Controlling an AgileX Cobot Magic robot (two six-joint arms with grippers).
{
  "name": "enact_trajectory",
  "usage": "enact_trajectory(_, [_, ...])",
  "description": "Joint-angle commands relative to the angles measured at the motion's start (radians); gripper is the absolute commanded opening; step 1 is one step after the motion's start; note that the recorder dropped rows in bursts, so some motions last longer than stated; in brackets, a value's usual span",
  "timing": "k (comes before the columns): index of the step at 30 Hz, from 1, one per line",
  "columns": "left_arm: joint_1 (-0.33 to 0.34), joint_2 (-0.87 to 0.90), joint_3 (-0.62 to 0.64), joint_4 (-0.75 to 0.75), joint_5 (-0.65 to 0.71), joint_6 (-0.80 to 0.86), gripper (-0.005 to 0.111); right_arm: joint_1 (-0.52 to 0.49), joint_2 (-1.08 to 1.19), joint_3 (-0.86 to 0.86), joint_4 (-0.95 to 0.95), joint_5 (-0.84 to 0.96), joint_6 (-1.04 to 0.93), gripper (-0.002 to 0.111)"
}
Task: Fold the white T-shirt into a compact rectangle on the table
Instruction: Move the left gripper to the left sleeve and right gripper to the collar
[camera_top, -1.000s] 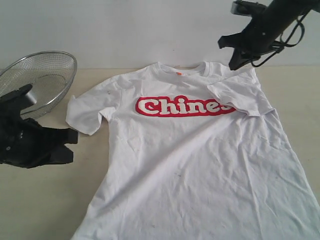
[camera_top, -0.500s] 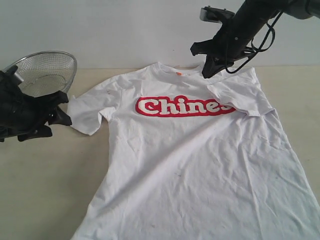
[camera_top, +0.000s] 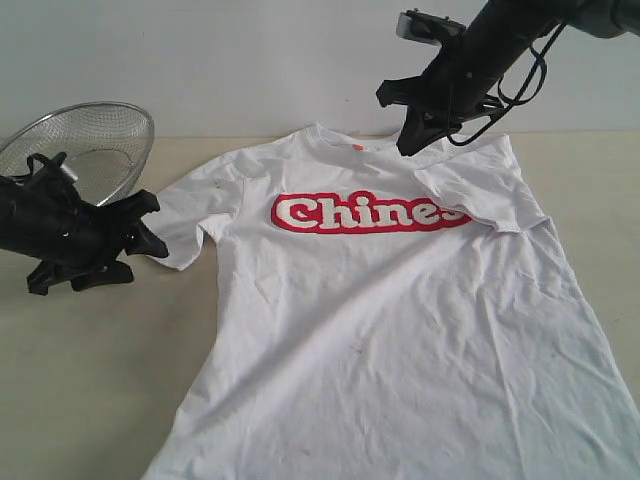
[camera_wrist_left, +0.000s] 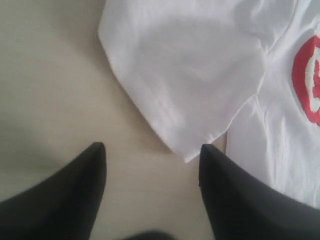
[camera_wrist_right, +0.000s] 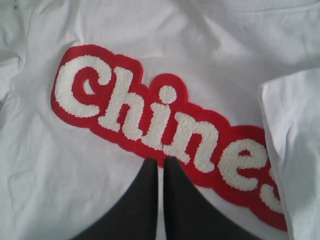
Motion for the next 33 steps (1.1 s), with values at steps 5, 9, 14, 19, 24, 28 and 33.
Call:
enact_trajectory(5, [-0.002,0.1,-0.061,-0.187,0.118,0.15,0.053,-0.006,-0.016,-0.001,0.007,0.007,-0.008,0.0])
enact_trajectory(9, [-0.002,0.124,-0.081,-0.187,0.111,0.15,0.051,-0.006,-0.016,-0.001,0.007,0.013,-0.008,0.0])
enact_trajectory(14, [-0.002,0.138,-0.1,-0.219,0.08,0.179,0.013,-0.006,-0.016,-0.001,0.007,0.015,-0.006,0.0])
enact_trajectory(19, [-0.002,0.157,-0.112,-0.262,0.132,0.217,0.004,-0.006,-0.016,-0.001,0.007,0.017,-0.007,0.0])
enact_trajectory(24, [-0.002,0.157,-0.116,-0.26,0.159,0.217,0.004,-0.006,-0.016,-0.001,0.1,0.034,-0.062,0.0])
enact_trajectory(28, [-0.002,0.15,-0.116,-0.26,0.178,0.217,0.004,0.002,-0.014,-0.001,0.23,0.034,-0.064,0.0])
enact_trajectory(33, [-0.002,0.112,-0.116,-0.257,0.168,0.228,0.004,0.055,0.003,-0.001,0.241,0.034,-0.061,0.0])
